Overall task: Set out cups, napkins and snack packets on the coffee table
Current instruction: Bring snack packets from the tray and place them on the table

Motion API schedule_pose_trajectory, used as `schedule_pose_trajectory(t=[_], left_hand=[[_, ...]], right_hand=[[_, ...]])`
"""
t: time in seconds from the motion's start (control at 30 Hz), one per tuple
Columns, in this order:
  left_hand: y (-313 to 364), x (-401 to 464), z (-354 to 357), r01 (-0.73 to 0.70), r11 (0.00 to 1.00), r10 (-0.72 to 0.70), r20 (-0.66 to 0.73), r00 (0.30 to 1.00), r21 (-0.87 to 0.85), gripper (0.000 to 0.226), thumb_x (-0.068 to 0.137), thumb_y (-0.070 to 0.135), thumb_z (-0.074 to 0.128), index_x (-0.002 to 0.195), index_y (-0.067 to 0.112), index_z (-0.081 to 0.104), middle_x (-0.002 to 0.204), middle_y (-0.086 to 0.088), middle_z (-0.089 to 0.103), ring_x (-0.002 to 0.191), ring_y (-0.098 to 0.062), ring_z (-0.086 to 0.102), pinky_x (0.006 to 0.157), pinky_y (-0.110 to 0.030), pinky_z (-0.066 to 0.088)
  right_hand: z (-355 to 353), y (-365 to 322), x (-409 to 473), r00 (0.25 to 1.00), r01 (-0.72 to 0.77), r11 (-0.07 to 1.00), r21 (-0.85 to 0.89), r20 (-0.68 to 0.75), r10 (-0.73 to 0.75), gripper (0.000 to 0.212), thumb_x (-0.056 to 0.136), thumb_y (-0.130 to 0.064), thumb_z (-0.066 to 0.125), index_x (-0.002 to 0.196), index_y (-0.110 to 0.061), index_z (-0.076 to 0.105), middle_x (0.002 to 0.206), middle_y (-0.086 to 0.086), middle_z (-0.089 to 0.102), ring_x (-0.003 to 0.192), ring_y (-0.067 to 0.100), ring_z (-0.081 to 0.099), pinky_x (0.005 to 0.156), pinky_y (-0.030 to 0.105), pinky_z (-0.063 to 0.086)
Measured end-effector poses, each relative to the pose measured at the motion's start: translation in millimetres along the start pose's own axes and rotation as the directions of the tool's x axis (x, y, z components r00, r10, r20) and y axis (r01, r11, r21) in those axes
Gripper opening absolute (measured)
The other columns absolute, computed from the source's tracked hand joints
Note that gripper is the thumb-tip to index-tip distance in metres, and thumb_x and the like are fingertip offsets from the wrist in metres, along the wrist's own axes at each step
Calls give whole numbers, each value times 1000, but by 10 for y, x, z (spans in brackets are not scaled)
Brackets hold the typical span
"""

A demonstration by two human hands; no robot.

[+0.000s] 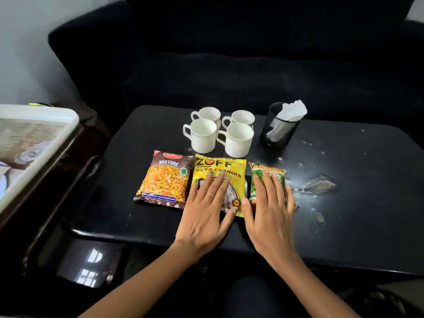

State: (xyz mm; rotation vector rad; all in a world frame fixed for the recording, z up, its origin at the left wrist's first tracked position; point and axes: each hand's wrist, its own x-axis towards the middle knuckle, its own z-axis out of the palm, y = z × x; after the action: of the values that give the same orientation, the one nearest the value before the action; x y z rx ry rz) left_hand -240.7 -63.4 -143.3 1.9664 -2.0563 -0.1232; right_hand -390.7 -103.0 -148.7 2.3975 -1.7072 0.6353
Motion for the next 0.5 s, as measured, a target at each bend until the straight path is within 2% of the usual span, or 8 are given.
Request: schedule_pose_trajectory(t=[0.1, 0.3, 0.5], left_hand=[[-6, 2, 7, -4, 1000, 4, 11, 1000, -11, 67, 93, 54, 17, 152, 25, 3, 160, 9, -2, 148, -12, -9, 121, -38, 0], [-77, 2, 145, -57, 998, 57, -36, 998, -4, 68, 95, 48, 31, 153, 16, 14, 161, 1, 8, 149, -19, 3, 119, -44, 8], [-41, -7, 79, -28, 1000, 28, 48, 998, 1, 68, 96, 47, 33, 153, 14, 14, 161, -1, 8, 149, -23, 5, 119, -47, 10]], right_hand=[[1, -9, 2, 999, 6, 1000, 0, 35, -6, 58, 94, -43, 32, 139, -9, 42, 151, 8, 35, 143, 23, 25, 116, 50, 17], [86, 36, -8, 999, 38, 999, -27, 30, -38, 59, 96, -43, 31, 143, -8, 35, 154, 9, 29, 145, 23, 17, 118, 46, 11], [10, 5, -7, 993, 9, 1000, 0, 118, -9, 58, 96, -41, 35, 144, -8, 33, 155, 10, 25, 145, 25, 16, 118, 47, 11]])
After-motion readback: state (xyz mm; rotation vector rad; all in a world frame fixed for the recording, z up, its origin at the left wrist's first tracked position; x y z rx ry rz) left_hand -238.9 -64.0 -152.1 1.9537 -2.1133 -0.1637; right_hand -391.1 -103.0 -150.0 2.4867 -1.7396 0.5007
